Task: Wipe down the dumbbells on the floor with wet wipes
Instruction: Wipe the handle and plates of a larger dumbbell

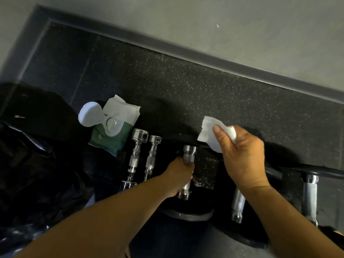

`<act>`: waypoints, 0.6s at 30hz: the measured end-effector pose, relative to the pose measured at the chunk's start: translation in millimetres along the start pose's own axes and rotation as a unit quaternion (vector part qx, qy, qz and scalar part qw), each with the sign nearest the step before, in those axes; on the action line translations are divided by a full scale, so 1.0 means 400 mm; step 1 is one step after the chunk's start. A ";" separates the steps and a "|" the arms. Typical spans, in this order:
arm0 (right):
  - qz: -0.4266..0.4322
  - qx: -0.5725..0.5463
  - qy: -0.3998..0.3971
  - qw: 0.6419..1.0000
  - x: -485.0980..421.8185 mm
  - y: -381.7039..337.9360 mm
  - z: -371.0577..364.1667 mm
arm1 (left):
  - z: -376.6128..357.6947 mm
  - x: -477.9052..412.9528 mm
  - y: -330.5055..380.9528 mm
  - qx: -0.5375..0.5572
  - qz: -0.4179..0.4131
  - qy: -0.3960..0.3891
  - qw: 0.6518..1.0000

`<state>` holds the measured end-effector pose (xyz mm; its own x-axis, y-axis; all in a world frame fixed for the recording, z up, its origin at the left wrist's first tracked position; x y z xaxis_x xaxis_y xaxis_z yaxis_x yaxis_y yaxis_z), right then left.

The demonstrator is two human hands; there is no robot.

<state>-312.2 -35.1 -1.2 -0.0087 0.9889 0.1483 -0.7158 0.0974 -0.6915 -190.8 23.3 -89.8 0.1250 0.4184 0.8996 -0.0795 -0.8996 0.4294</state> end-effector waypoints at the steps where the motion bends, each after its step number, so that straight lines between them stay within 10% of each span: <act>1: -0.006 0.000 0.002 1.000 0.005 -0.004 0.017 | 0.011 0.020 0.017 0.002 -0.011 0.005 1.000; 18: 0.009 -0.014 -0.043 0.999 0.136 -0.297 0.300 | 0.045 0.552 0.269 0.056 -0.166 0.008 0.985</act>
<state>-311.4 -6.4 173.8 -0.0825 0.9775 0.1944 -0.6955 0.0832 -0.7137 -154.1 16.7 153.4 0.1101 0.6921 0.7134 0.0720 -0.7214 0.6888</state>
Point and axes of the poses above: each hand's wrist, its own x-axis away from the middle knuckle, its own z-axis out of the back of the hand, y = z × x, the point moved 2 cm from there along -x, towards the middle knuckle, and after that the axes turned 4 degrees about -y, right-handed, at the moved point
